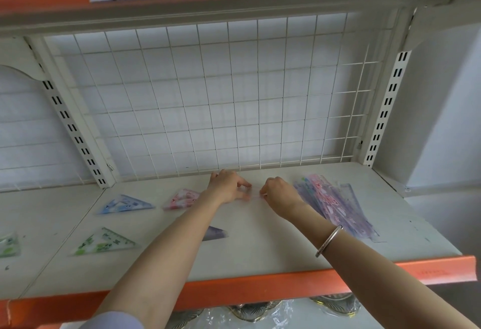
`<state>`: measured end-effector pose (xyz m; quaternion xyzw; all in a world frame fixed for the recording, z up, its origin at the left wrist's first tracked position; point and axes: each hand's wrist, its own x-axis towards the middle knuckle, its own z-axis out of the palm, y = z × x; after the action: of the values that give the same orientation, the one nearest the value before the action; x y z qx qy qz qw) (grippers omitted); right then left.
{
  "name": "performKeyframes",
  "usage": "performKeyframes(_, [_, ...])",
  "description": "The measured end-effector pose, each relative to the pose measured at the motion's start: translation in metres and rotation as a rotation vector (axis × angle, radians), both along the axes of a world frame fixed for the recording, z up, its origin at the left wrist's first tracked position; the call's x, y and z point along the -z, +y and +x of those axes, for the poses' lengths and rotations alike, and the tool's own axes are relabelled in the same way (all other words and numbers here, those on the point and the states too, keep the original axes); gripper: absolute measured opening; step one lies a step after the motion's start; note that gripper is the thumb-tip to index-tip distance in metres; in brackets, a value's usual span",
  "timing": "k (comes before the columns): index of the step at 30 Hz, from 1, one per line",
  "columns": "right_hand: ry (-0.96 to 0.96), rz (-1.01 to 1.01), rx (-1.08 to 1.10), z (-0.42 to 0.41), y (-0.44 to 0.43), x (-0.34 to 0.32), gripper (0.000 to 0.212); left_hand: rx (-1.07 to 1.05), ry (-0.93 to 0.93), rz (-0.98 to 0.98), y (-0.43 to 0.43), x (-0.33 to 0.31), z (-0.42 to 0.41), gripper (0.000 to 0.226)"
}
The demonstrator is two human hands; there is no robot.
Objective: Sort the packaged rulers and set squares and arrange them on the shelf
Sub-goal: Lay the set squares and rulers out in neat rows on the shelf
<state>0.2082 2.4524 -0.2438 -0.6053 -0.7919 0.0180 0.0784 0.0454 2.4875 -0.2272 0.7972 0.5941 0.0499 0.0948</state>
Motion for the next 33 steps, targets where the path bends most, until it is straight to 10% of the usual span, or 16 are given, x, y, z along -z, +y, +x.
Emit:
performKeyframes(12, [0.028, 0.077, 0.133, 0.058, -0.006, -0.041, 0.041, 0.052, -0.167, 0.110, -0.012, -0.018, 0.032, 0.045])
performKeyframes(33, [0.057, -0.061, 0.279, 0.166, -0.069, -0.032, 0.053, 0.301, 0.231, 0.257, -0.053, -0.015, 0.126, 0.050])
